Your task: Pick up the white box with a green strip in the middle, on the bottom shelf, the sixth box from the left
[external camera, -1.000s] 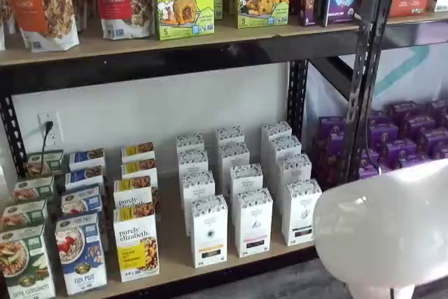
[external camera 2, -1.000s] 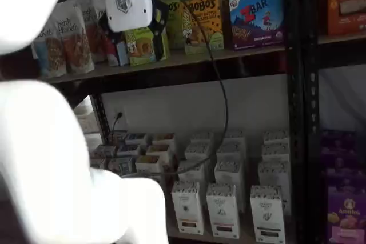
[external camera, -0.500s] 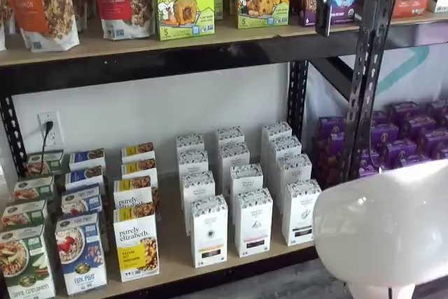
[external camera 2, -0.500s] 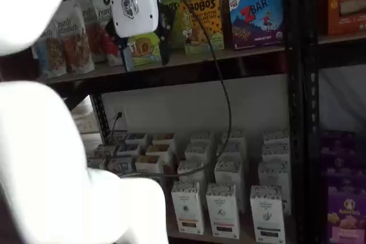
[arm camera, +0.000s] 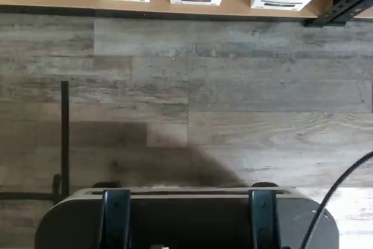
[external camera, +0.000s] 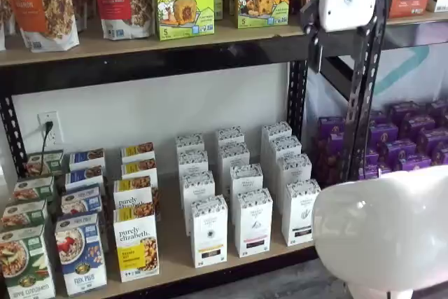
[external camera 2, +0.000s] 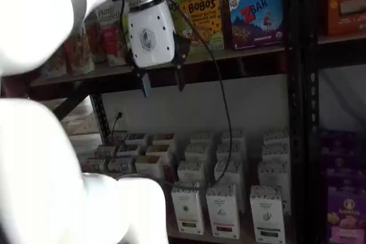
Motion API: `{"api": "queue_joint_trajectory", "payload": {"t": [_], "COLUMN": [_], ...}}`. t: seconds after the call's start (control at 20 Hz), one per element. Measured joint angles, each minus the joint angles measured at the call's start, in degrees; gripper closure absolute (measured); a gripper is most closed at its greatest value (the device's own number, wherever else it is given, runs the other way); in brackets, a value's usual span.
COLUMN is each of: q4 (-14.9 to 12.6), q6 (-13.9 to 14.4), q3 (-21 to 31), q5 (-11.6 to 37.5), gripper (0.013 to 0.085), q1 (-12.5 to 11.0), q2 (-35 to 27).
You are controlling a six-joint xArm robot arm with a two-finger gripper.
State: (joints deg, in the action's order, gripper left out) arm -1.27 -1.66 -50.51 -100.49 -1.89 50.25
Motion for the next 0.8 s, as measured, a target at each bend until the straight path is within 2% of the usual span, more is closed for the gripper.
{"api": "queue_joint_trajectory", "payload": {"t": [0.2, 0.45, 0.8], "q4": [0.15, 1.18, 0.18], "q6": [-1.22, -5.01, -8.82], "q3": [6.37, 14.73, 23.04], "q5": [5.82, 15.67, 29.51], "gripper": [0.0130, 0.0130, 0.0130], "q1": [-1.47, -5.54, -9.76], "q2": [0.60, 1.00, -4.01]}}
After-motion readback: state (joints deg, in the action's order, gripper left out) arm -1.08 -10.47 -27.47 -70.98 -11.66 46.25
